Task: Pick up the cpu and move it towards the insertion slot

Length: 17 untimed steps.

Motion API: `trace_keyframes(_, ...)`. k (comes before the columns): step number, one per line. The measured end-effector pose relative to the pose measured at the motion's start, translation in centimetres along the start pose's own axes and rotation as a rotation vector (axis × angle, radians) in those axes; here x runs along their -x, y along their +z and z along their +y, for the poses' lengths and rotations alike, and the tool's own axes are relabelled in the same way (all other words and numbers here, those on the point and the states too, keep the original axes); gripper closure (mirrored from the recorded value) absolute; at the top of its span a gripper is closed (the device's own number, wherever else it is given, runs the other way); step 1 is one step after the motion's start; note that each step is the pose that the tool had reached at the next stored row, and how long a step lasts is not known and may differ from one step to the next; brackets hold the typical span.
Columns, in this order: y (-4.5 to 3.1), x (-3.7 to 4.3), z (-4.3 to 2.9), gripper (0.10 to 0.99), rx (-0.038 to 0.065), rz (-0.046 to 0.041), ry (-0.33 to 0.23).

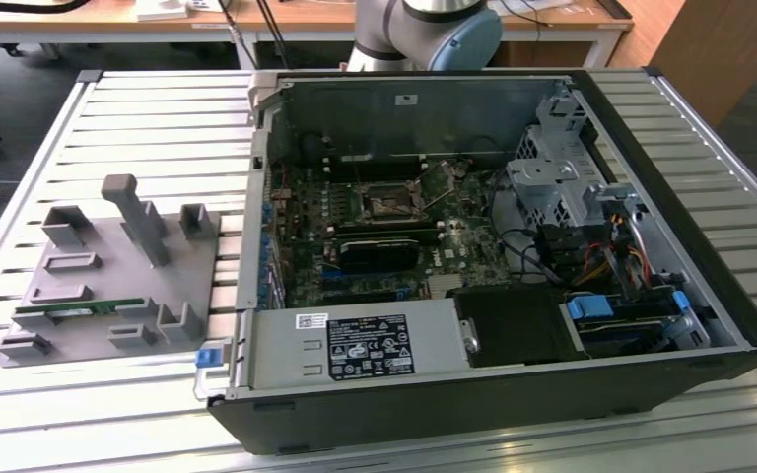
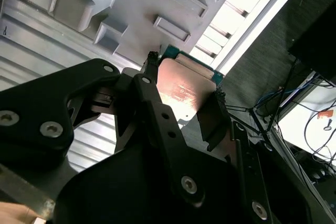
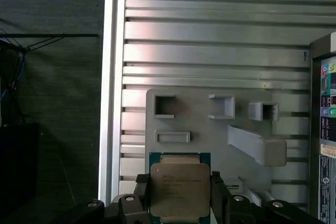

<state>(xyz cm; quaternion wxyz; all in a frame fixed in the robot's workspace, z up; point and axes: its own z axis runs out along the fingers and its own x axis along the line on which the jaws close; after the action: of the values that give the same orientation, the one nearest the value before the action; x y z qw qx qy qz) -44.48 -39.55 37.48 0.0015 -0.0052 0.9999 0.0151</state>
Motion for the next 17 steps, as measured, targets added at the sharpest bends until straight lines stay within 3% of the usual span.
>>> trace_keyframes(17,-2.08,0.01,0.15,0.541,-0.001,0.0001,0.000)
